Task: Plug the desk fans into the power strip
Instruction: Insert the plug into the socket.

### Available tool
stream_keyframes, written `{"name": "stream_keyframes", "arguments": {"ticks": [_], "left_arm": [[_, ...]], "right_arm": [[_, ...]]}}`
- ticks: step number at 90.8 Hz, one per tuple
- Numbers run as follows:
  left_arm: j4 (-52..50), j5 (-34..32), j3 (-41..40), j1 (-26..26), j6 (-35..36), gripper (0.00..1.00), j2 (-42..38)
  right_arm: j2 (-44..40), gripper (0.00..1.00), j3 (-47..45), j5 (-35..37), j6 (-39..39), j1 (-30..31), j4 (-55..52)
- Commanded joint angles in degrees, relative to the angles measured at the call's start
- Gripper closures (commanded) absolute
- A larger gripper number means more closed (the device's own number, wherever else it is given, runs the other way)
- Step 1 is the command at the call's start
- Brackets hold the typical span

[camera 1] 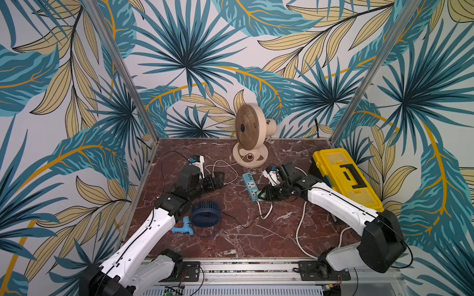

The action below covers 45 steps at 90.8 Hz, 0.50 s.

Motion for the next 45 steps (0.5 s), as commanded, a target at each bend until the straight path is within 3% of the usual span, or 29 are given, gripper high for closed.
{"name": "stream_keyframes", "arguments": {"ticks": [1,16,45], "left_arm": [[-0.3,-10.9,-4.8,0.2,4.3,0.0,-2.9],[6.8,-10.8,-11.0,0.2,3.9,0.0,-5.1],[6.1,-11.9,-11.4,0.2,4.1,0.0,-7.1]], "right_arm": [[4.6,1.0,5.8,8.8,-3.7,2.4,-9.5],[13.7,1.0,15.6,14.6,-4.7,4.4,-17.5],[23.7,1.0,27.1,19.7,-5.7,6.3,-24.8]]}}
